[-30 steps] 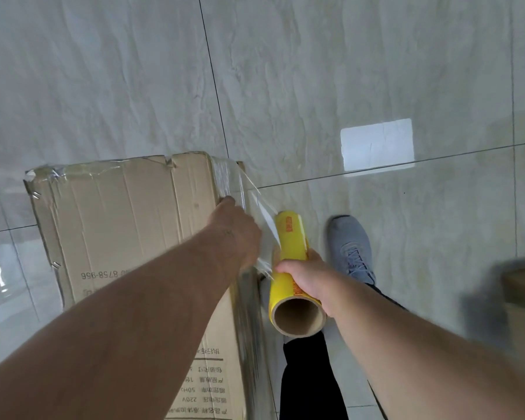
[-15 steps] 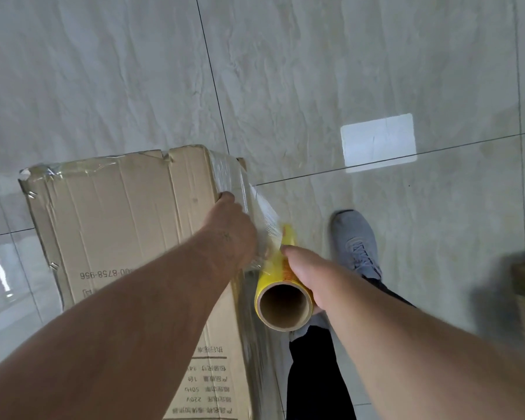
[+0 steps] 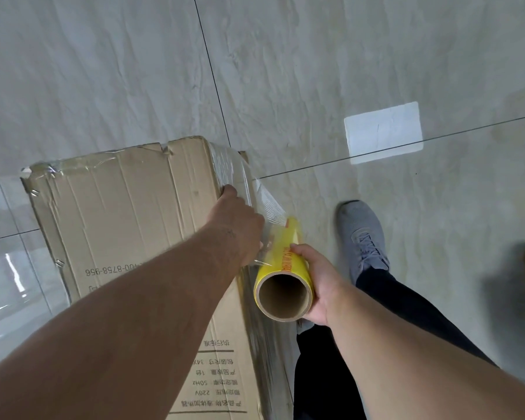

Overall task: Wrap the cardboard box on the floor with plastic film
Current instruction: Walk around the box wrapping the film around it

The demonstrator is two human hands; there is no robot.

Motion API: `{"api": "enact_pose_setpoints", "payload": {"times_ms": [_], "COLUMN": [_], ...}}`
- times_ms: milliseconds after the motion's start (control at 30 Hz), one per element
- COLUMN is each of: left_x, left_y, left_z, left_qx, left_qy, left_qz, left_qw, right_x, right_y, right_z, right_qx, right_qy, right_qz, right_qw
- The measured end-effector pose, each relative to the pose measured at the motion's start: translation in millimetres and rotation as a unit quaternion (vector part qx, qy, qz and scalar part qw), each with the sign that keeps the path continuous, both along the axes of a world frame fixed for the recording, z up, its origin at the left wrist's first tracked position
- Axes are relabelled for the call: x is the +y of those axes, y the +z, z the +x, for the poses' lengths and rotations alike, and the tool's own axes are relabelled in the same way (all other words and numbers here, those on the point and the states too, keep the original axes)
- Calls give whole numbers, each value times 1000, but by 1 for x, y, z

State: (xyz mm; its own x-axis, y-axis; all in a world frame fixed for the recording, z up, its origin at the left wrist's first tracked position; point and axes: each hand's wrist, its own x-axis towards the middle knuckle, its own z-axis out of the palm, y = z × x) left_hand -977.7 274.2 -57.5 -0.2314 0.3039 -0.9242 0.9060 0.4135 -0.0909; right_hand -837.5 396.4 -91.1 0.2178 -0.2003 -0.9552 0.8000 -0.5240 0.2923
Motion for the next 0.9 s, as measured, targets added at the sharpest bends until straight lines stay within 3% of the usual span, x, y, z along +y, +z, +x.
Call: {"api": "enact_pose_setpoints", "payload": {"times_ms": [67,167,333,500,600,900], "left_x": [0,-2,5,3,-2,3], "left_y": [-1,-5,4,9,6,8], "left_z": [2,11,22,23,30,33], "left_qx": [-5,-11,-31,-34,-35,-20], "left_qy": [-11,-12,0,-57,-59,-25], "left_qz": [-2,-2,0,-27,-21,-27], "left_qw": [1000,1000,1000,997,997,999], "right_x": [3,9,23,4,-3,18], "right_y": [0,0,-25,-45,-19,15], "right_z": [2,12,19,-13,-30,5], "right_qx": [14,51,95,85,96,-23], "right_qy": [34,178,418,523,494,174], "right_qz": [4,41,37,10,7,15], "right_qw": [999,982,903,848,864,984]}}
